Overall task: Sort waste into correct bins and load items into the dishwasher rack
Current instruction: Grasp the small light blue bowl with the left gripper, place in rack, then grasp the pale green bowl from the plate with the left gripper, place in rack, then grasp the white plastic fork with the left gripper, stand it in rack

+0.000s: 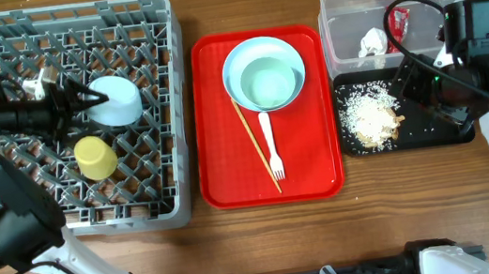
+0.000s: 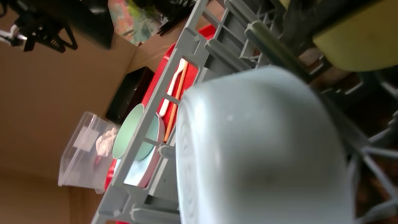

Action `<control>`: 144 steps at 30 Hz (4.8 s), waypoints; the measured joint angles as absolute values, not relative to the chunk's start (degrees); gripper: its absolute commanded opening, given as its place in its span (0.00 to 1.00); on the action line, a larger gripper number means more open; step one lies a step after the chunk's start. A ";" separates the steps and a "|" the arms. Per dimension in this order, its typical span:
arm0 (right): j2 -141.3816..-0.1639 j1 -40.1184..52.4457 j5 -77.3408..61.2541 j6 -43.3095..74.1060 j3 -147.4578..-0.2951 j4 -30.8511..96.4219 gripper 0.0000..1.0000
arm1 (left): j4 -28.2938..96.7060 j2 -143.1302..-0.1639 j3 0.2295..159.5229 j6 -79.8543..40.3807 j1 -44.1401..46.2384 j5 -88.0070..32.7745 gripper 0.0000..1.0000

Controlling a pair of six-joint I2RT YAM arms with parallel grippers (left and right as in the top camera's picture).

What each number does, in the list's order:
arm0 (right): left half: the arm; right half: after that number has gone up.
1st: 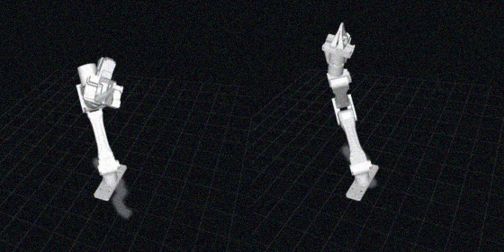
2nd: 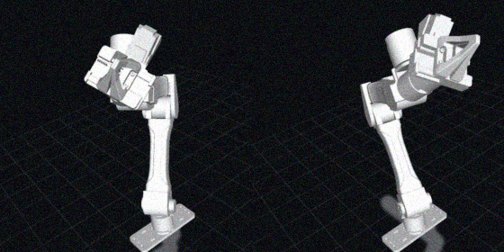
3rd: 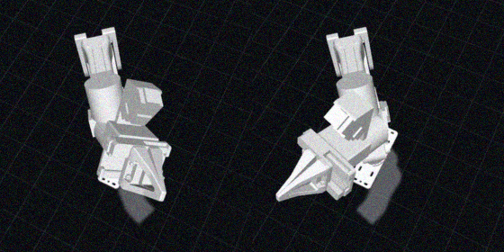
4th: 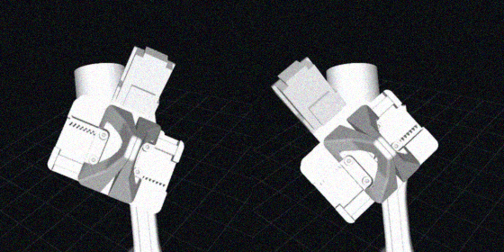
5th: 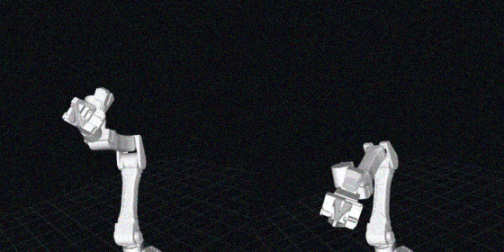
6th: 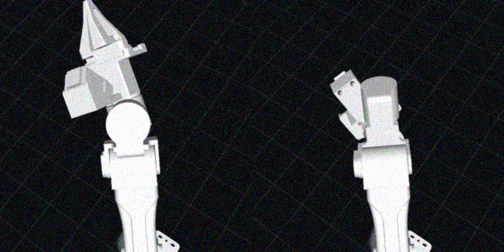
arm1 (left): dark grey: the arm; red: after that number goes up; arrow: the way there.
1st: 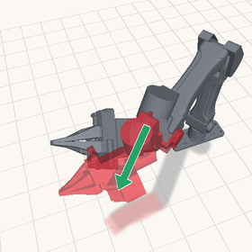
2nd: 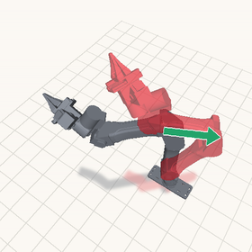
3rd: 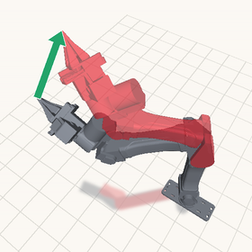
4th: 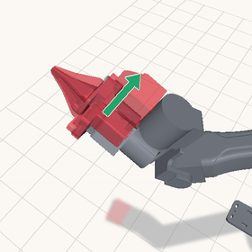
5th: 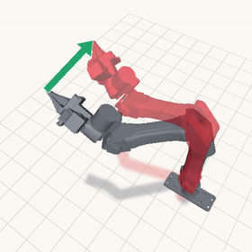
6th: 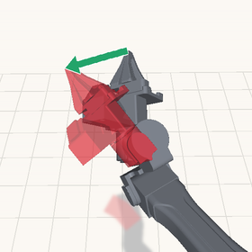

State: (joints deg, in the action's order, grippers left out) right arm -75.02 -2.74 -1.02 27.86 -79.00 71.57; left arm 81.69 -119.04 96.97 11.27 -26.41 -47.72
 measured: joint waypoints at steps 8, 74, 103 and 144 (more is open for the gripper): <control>-75.05 -2.74 -1.02 27.86 -79.00 71.55 0.77 | 76.60 -109.65 97.25 11.31 -22.74 -45.84 1.00; -75.07 -2.74 -1.02 28.25 -79.00 73.25 0.84 | 43.97 -124.11 98.85 0.71 -34.79 -71.24 1.00; -81.08 -10.20 -2.39 22.68 -78.89 71.50 1.00 | 55.44 -122.06 93.06 -34.00 43.05 -10.46 0.73; -81.08 -10.20 -2.39 22.24 -78.89 73.08 0.99 | 61.39 -99.77 89.95 -23.94 26.17 3.22 0.04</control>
